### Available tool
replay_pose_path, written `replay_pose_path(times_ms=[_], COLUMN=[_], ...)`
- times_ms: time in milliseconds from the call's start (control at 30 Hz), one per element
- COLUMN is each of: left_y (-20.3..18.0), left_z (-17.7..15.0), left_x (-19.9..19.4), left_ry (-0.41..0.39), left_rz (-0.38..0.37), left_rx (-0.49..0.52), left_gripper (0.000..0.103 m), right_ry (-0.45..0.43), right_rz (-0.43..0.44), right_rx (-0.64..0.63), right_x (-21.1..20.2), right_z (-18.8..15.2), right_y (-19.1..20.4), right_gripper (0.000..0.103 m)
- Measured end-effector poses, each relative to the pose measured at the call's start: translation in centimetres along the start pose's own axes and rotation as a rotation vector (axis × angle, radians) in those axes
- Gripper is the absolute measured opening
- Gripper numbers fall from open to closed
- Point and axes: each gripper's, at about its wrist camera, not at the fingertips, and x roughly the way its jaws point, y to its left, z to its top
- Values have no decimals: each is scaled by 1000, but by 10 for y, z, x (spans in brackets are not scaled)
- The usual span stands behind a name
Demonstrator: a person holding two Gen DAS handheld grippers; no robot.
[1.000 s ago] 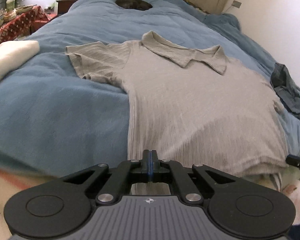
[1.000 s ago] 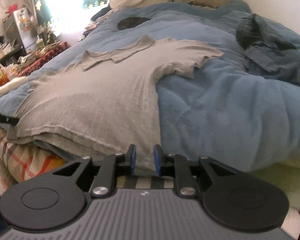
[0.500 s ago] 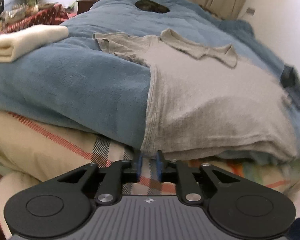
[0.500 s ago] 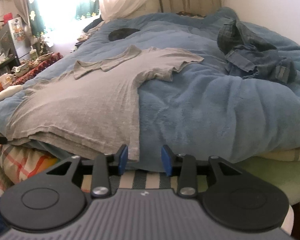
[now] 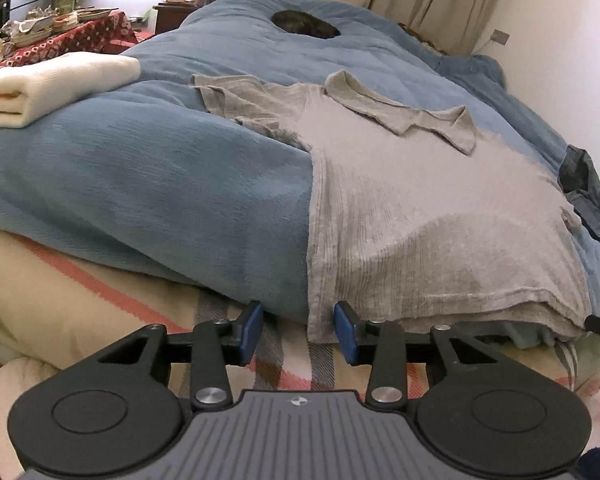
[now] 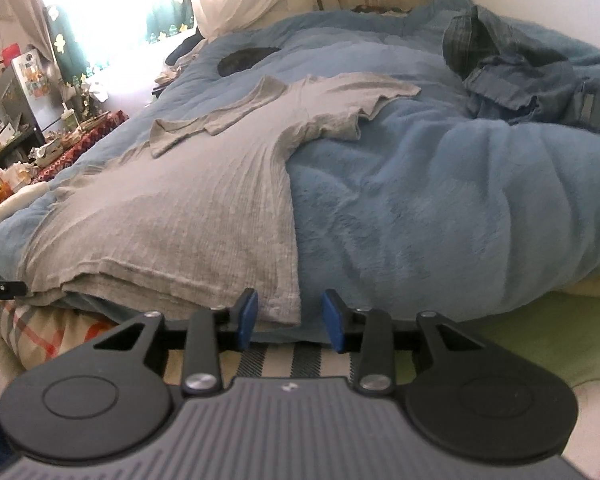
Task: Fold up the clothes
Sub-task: 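Grasp the hem with both grippers and fold it up toward the collar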
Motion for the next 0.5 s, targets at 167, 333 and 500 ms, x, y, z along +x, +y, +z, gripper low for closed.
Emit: replay_pose_path(times_ms=[167, 333, 500], left_y=[-4, -1, 4], left_z=[4, 27, 75], left_x=[-10, -39, -55], left_ry=[-43, -109, -206], left_rz=[-16, -110, -168], left_rx=[-2, -79, -163], left_gripper=[4, 4, 3], right_ry=[9, -48, -103], right_rz=[49, 63, 83], right_rx=[11, 7, -14], right_x=[-5, -25, -28], right_z=[4, 30, 84], right_y=[4, 8, 11], right_gripper=[4, 4, 4])
